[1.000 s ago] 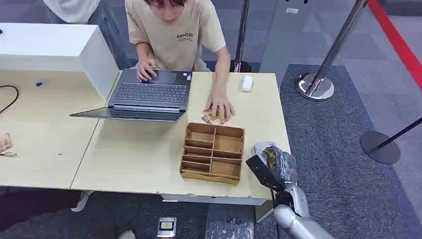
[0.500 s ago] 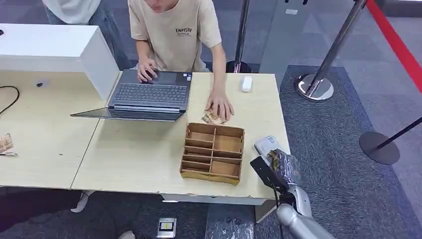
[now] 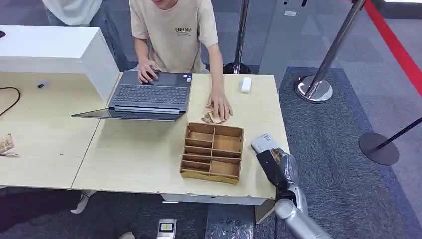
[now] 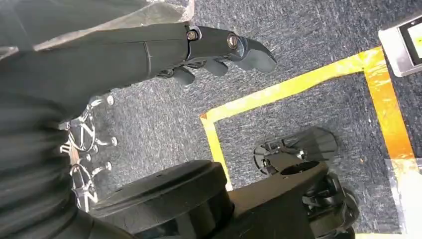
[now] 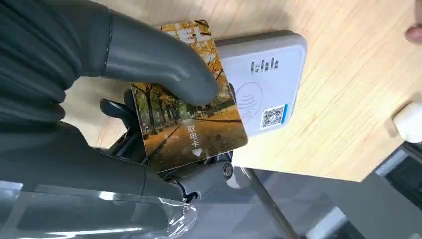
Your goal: Pass the card to the sensor for recognition and then transmit it.
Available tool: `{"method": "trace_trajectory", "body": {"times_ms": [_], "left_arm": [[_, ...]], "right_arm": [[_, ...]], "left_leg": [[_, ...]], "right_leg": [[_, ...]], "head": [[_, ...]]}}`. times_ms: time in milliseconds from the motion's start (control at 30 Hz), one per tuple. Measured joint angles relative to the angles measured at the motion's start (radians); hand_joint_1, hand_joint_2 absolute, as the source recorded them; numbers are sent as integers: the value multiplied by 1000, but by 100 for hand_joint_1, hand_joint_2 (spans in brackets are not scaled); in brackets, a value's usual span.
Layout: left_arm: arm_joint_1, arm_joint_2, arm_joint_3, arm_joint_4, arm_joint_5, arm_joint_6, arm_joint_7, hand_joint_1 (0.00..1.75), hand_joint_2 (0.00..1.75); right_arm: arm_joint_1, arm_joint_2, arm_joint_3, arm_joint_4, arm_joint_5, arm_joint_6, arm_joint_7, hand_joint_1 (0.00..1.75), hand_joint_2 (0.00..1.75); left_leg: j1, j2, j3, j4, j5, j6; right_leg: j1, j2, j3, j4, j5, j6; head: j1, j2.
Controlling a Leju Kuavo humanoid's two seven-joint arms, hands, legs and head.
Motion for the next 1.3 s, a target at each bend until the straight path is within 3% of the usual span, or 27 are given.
{"method": "trace_trajectory", "body": {"times_ms": [200,400,733,867,1033,1133,1300], "left_arm": [[1,0,0,0,7,0,-8,0,175],[2,2,0,0,12,0,-18,0,175],[3,5,0,0,14,0,-21,0,175],[3,5,0,0,3,-3,-21,0,175],[-1,5,-8,0,-26,-14,-13,0,175],[-9,5,-19,0,-42,-21,-2,0,175],[-25,4,-32,0,-57,-32,5,0,175]], "right_arm": [[22,-5,-18,-172,-128,56,28,175,175],[30,-26,-40,-468,-164,118,103,175,175],[12,-43,-41,-844,-237,174,148,175,175],[-22,-47,-31,-926,-94,175,188,175,175],[-127,-60,19,-930,303,213,282,175,175],[-218,-70,61,-885,501,232,313,175,175],[-332,-78,136,-766,699,265,317,175,175]], "left_leg": [[0,-1,-1,0,0,0],[0,-1,-2,0,0,0],[0,-1,-3,0,0,0],[0,-1,-4,0,0,0],[0,0,-4,0,0,0],[0,0,-4,0,0,0],[0,-2,-5,0,1,0]], "right_leg": [[0,0,-1,0,0,0],[0,0,-2,0,0,0],[0,0,-3,0,0,0],[0,0,-3,0,0,0],[0,0,-3,0,0,0],[0,0,-3,1,0,0],[0,-1,-3,1,0,0]], "head": [[0,0],[0,0],[0,0],[0,0],[0,0],[1,0],[0,0]]}}
